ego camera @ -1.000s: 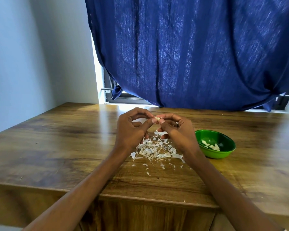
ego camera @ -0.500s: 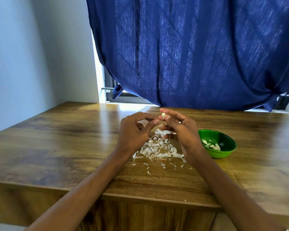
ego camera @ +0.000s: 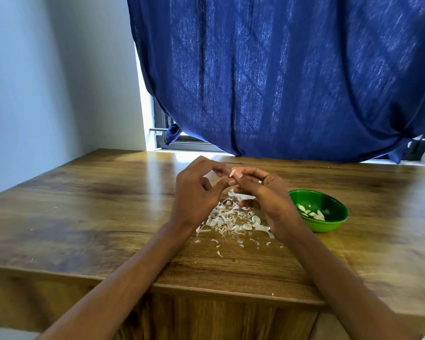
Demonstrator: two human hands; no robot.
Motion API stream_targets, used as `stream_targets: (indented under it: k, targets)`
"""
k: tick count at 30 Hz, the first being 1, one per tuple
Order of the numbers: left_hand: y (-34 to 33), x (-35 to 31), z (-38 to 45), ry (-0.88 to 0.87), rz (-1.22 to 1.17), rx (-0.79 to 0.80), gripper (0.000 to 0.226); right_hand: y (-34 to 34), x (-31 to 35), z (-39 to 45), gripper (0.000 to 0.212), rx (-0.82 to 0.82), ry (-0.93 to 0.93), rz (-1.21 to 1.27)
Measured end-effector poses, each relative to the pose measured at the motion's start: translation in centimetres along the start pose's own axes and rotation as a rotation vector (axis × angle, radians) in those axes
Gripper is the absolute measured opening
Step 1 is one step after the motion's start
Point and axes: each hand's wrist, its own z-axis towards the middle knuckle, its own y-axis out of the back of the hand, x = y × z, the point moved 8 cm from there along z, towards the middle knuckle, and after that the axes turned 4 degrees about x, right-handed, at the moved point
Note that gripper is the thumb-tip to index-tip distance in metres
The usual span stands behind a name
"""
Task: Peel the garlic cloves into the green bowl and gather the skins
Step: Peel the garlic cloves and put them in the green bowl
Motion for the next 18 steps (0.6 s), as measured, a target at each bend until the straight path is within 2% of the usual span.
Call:
stream_targets:
  k: [6,9,12,18]
  targets:
    - [0.3,-0.5,0.0,-0.047,0.000,-0.027,0.015,-0.4,0.0,0.0,0.020,0.046,-0.021,0.023]
    - [0.3,-0.9,0.0,-0.071,-0.009,-0.021,0.023,-0.5,-0.1,0.0,0.023,0.063,-0.022,0.000]
    - [0.3,-1.1,0.0,-0.086,-0.025,-0.012,0.026,-0.7,-0.1,-0.1,0.019,0.075,-0.025,0.028]
    - [0.2,-0.6,0.1,0.007,-0.147,-0.009,0.025,-0.7,0.2,-0.2,0.014,0.093,0.011,-0.021]
